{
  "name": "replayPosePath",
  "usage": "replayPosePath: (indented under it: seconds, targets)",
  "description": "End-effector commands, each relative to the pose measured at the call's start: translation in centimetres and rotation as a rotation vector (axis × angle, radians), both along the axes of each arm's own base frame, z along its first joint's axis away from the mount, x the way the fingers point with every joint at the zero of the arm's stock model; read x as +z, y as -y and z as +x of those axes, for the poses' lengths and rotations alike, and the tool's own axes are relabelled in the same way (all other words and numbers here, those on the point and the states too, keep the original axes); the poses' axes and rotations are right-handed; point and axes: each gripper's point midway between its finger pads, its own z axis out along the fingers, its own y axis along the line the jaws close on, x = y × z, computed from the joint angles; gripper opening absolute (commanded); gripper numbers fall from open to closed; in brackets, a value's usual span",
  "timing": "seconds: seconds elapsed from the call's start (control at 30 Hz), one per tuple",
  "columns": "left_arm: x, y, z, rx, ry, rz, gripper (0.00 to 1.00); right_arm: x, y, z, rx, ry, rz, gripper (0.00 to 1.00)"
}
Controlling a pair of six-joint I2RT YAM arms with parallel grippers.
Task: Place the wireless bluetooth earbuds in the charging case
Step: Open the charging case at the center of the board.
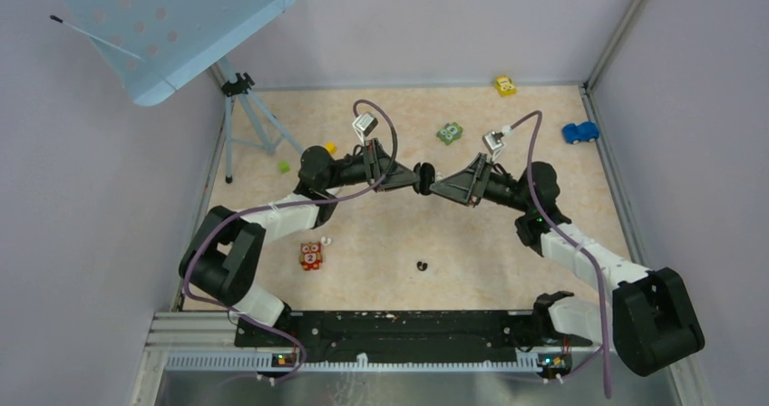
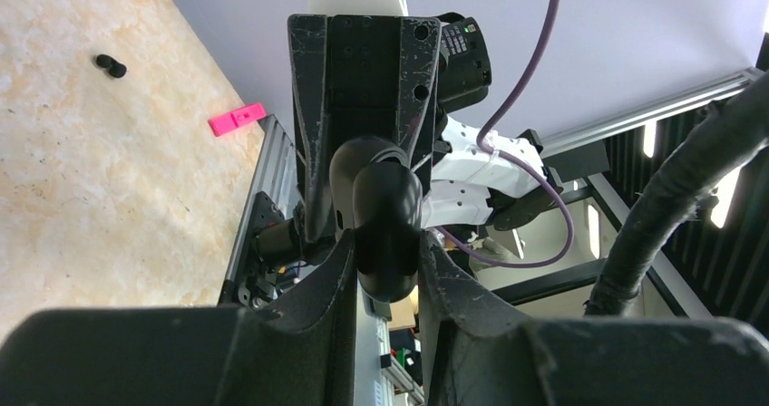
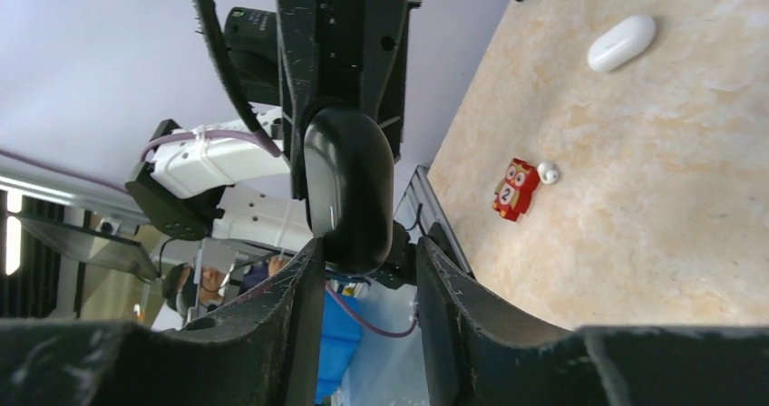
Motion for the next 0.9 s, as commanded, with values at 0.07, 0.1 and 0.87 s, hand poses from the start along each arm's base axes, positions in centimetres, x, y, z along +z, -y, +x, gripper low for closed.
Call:
replayPosePath:
  seconds: [0.07, 0.1, 0.87]
  targets:
    - [2.8, -0.2, -1.6, -0.035, 0.121, -0.077, 0.0, -3.4, 1.0, 0.9, -0.063, -0.067, -0.119, 0.39]
    - [2.7, -0.2, -1.5, -0.035, 0.12, -0.075, 0.0, -3.5, 1.1, 0.9, -0.068, -0.068, -0.121, 0.4]
    - [-3.1, 0.7, 1.2, 0.029, 0.09, 0.245, 0.0, -6.5, 8.6, 1.8, -0.396, -0.156, -0.555, 0.78]
